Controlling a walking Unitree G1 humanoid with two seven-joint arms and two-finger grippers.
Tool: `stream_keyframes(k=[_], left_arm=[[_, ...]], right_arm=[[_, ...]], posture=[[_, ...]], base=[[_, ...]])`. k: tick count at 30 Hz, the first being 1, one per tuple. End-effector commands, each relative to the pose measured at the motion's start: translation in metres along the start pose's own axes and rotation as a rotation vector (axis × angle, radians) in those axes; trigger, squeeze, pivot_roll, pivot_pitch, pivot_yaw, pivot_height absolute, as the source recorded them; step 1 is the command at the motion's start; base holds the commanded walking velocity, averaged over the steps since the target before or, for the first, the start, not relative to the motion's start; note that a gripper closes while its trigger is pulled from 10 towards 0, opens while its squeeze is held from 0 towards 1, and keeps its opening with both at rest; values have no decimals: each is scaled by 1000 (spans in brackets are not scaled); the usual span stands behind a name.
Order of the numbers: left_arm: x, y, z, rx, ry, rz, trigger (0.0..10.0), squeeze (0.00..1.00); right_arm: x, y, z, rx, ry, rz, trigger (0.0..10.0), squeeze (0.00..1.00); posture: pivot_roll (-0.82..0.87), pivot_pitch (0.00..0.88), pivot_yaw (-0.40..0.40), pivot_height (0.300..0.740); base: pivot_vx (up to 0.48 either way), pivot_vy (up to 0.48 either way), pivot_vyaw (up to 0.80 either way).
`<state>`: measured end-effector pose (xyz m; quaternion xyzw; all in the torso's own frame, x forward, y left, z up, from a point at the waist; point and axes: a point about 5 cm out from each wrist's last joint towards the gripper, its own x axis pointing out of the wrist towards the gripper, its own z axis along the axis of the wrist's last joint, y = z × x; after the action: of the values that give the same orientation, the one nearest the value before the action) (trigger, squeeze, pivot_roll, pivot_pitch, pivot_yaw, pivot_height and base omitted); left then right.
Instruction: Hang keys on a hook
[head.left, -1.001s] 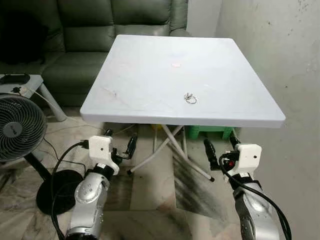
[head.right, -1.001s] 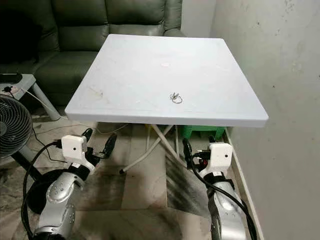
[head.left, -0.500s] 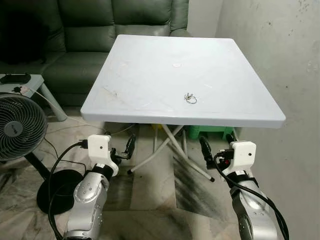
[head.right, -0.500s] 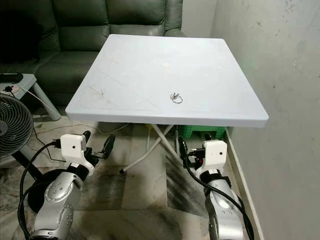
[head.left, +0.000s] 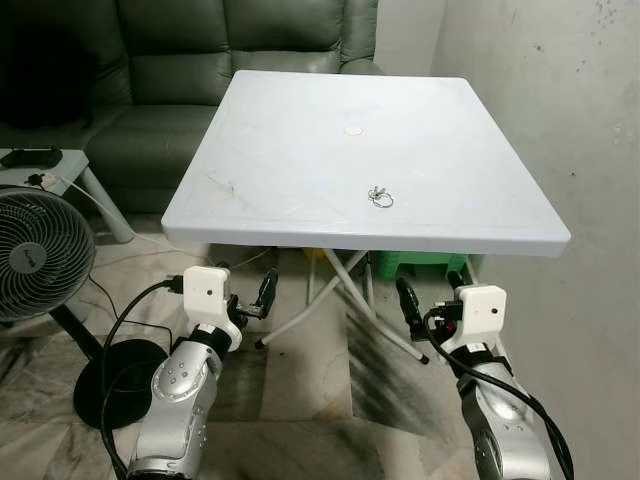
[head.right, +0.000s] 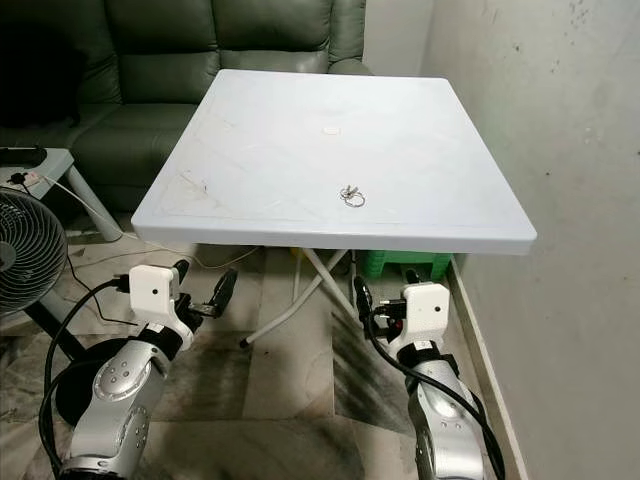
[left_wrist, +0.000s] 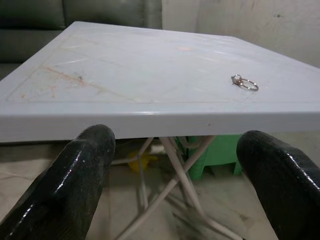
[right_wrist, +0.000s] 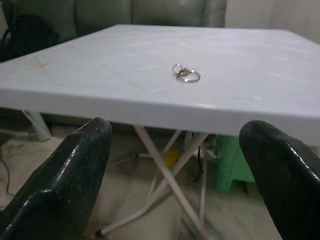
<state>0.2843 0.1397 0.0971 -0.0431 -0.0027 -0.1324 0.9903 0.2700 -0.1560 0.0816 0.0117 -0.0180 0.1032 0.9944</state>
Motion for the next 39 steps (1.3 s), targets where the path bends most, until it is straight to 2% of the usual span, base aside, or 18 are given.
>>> stream_keyframes(k=[1,23,28,39], left_arm=[[4,0,9,12,-26,-7,10000,0],[8,-4,15,15,-37,-34,10000,0],[8,-4,16,12,-38,-36,10000,0],[8,-5,16,10,-36,-38,10000,0]], right_arm=[[3,2,1,-3,-8,13,10000,0],[5,4,-6,-24,0,26,10000,0],[6,5,-6,-16,-7,29,10000,0],[7,5,-4,0,-17,21,10000,0]], posture=[[-42,0,-3,740],[-38,0,3,740],[-37,0,2,740],[-35,0,4,740]], base=[[285,0,0],[373,0,0],[390,0,743],[385,0,0]])
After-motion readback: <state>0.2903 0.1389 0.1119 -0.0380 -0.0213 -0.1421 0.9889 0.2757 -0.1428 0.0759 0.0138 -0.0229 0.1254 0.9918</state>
